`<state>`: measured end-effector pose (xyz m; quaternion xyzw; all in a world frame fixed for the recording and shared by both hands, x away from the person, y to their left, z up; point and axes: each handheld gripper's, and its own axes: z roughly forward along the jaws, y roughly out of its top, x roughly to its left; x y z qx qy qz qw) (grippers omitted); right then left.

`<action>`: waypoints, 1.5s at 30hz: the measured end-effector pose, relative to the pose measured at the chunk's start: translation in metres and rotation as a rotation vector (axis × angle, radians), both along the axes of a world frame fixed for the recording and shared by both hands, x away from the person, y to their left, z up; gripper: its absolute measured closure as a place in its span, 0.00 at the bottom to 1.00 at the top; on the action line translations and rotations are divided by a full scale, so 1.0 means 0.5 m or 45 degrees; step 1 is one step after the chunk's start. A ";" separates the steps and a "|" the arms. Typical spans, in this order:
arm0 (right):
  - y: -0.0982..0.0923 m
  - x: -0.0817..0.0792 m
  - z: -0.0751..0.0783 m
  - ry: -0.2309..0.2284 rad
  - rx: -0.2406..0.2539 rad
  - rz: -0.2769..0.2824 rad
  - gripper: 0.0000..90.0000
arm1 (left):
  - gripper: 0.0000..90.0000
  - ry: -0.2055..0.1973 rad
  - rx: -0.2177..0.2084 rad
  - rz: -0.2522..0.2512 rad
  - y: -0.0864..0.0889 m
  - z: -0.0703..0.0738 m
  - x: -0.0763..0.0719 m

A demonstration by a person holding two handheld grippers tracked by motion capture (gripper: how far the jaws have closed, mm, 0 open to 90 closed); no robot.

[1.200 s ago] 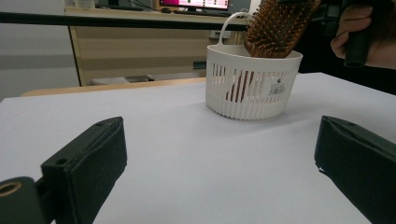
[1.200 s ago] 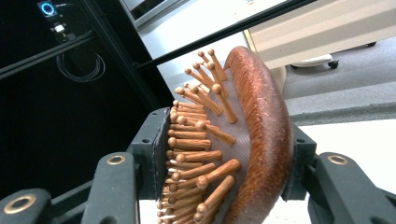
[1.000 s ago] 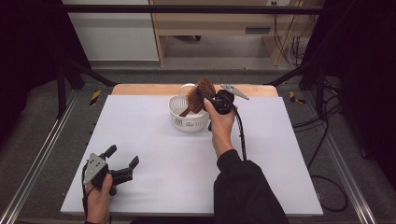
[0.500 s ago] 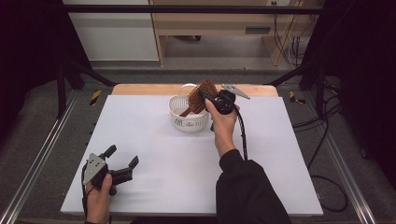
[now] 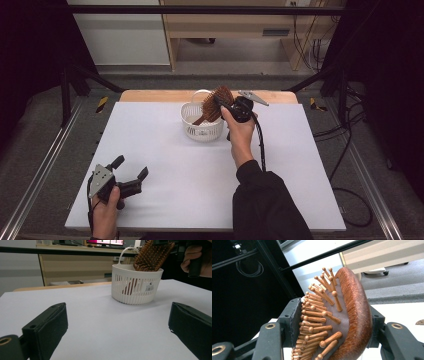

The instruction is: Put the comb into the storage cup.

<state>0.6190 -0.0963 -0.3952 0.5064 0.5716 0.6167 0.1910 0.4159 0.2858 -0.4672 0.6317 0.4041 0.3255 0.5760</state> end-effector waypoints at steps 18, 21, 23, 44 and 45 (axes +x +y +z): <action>-0.007 0.003 -0.005 0.011 -0.006 -0.008 0.46 | 0.03 0.005 0.005 -0.004 -0.001 -0.001 0.000; -0.007 0.005 -0.006 0.010 -0.003 -0.011 0.46 | 0.03 0.006 0.005 -0.005 -0.002 -0.001 0.000; -0.007 0.005 -0.006 0.011 -0.004 -0.010 0.45 | 0.03 0.006 0.006 -0.005 -0.002 -0.001 0.001; -0.017 0.012 -0.015 0.037 0.005 -0.025 0.44 | 0.03 0.001 0.004 -0.001 0.000 0.000 -0.001; -0.018 0.013 -0.017 0.037 0.004 -0.028 0.44 | 0.03 0.000 0.002 0.000 0.000 0.000 -0.001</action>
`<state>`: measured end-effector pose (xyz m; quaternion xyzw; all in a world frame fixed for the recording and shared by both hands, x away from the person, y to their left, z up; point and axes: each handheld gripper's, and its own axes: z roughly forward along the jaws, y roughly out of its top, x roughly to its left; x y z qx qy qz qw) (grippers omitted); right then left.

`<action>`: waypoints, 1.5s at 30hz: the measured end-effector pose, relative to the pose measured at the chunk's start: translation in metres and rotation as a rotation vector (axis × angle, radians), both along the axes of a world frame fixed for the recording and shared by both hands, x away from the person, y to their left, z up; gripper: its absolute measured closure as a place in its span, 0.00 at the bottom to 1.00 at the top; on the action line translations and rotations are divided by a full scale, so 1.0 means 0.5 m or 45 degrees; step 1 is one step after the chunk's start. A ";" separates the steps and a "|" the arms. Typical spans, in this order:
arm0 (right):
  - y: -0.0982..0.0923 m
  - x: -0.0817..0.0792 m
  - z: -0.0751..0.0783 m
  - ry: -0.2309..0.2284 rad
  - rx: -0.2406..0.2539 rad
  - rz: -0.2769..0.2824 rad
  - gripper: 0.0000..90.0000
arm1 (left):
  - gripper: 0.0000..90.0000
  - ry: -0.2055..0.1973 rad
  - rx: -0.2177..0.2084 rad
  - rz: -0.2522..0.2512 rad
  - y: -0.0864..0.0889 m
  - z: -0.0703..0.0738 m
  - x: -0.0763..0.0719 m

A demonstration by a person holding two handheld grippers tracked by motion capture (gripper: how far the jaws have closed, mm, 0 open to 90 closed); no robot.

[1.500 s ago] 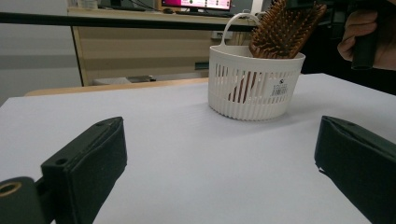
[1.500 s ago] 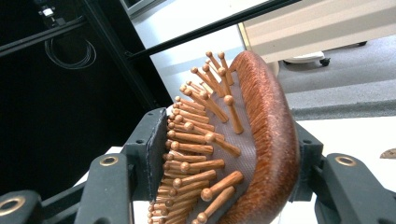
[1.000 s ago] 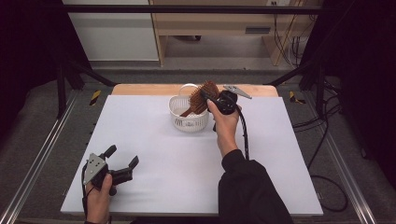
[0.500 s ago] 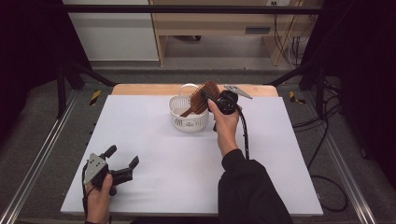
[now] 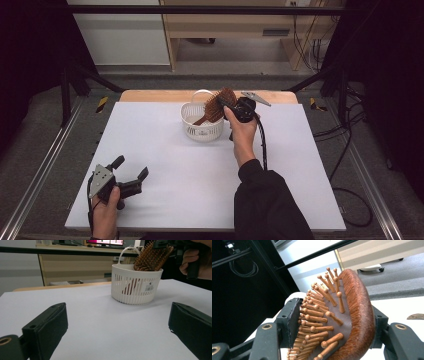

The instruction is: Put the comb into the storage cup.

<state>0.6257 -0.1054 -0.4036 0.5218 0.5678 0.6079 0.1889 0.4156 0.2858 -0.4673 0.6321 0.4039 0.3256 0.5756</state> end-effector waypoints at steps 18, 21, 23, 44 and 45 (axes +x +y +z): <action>-0.006 0.002 -0.002 0.011 -0.005 0.000 0.43 | 0.03 0.000 -0.003 0.003 0.003 0.000 0.001; -0.007 0.003 -0.003 0.009 -0.007 -0.001 0.43 | 0.03 0.000 -0.008 0.006 0.003 0.000 0.001; -0.007 0.003 -0.003 0.009 -0.008 0.001 0.43 | 0.03 0.000 -0.004 0.005 0.003 0.000 0.001; -0.014 0.005 -0.009 0.023 -0.008 0.004 0.42 | 0.03 -0.001 -0.003 0.004 0.003 0.000 0.001; -0.014 0.005 -0.009 0.023 -0.008 0.005 0.42 | 0.03 0.000 -0.004 0.004 0.003 0.000 0.001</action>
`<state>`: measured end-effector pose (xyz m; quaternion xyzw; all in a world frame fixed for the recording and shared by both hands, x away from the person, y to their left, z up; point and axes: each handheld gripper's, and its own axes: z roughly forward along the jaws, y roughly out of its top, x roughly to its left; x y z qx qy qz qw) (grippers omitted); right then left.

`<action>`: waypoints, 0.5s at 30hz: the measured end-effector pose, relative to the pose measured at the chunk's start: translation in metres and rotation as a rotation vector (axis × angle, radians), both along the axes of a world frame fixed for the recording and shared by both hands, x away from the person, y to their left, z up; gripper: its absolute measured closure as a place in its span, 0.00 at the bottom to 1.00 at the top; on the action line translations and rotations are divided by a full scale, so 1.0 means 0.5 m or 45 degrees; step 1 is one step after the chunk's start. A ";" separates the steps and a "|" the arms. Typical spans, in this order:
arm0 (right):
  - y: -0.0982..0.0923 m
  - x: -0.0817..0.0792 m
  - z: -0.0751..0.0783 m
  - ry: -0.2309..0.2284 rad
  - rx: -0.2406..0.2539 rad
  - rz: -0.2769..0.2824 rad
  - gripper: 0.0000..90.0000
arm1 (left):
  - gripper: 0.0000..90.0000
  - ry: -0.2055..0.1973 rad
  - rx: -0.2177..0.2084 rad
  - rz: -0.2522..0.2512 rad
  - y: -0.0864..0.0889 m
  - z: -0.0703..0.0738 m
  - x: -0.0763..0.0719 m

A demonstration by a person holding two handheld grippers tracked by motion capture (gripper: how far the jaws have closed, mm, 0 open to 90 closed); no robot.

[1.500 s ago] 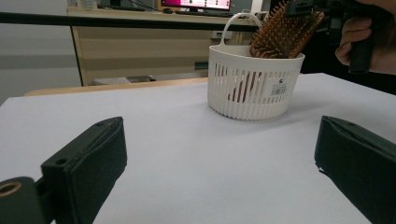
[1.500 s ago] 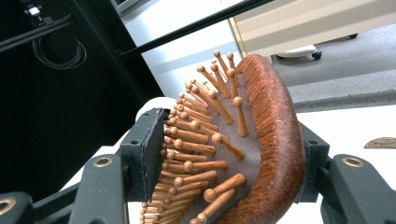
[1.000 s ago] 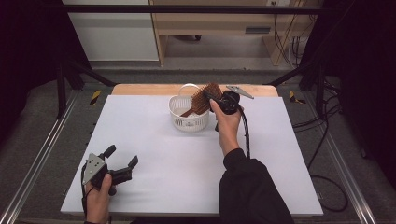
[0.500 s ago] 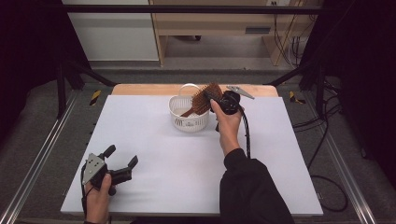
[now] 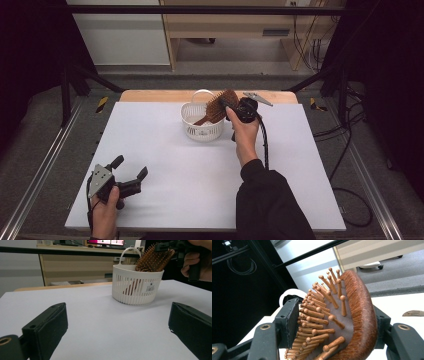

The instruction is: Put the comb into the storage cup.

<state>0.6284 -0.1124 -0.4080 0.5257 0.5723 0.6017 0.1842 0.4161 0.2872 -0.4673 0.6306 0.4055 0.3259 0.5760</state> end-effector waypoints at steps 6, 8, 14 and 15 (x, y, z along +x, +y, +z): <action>-0.001 0.000 0.000 0.000 -0.003 0.006 0.41 | 0.03 0.000 -0.003 0.001 0.001 0.000 0.000; -0.002 0.001 0.000 0.000 -0.005 0.011 0.41 | 0.03 -0.001 0.000 0.001 0.001 -0.001 0.000; -0.007 0.000 0.005 0.011 -0.020 0.012 0.40 | 0.03 0.000 0.011 -0.005 -0.003 -0.001 -0.001; -0.008 0.000 0.004 0.010 -0.021 0.014 0.40 | 0.03 0.001 0.012 -0.005 -0.004 -0.001 -0.001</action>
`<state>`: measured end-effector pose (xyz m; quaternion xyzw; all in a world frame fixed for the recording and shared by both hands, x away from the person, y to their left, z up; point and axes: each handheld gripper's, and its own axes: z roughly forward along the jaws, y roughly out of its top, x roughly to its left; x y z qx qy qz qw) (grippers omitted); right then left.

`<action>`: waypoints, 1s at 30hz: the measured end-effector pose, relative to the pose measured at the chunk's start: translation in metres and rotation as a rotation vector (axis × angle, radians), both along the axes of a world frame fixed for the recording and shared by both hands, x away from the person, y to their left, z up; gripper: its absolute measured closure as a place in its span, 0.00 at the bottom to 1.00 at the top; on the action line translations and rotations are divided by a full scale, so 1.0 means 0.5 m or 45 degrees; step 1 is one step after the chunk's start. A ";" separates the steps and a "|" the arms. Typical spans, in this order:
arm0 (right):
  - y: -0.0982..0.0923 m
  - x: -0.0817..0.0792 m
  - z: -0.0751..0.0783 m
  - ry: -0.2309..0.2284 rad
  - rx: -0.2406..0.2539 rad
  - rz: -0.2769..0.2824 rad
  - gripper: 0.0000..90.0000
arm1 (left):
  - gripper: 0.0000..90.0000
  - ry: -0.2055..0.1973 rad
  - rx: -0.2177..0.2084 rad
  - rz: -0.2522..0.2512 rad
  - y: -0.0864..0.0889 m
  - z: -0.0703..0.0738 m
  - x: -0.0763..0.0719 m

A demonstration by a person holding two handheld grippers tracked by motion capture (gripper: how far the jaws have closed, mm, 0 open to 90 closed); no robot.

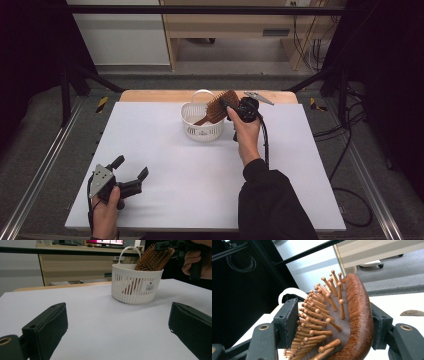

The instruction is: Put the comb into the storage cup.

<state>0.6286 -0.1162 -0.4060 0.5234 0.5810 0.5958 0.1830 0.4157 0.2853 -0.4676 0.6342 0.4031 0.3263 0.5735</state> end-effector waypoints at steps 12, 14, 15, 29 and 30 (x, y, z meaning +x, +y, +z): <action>-0.003 0.000 0.001 0.003 -0.005 -0.014 0.36 | 0.03 0.003 -0.005 0.003 0.001 -0.001 0.001; -0.005 0.001 0.000 0.005 -0.010 -0.017 0.32 | 0.03 0.000 -0.007 0.002 0.002 0.000 0.001; -0.005 0.001 -0.001 0.006 -0.015 -0.018 0.30 | 0.03 -0.001 -0.007 0.002 0.002 0.000 0.001; -0.002 -0.007 0.008 -0.017 -0.023 -0.019 0.18 | 0.03 0.002 -0.001 -0.001 0.000 0.000 0.000; -0.003 -0.007 0.010 -0.014 -0.018 -0.022 0.17 | 0.03 0.001 0.000 -0.001 0.000 0.000 0.000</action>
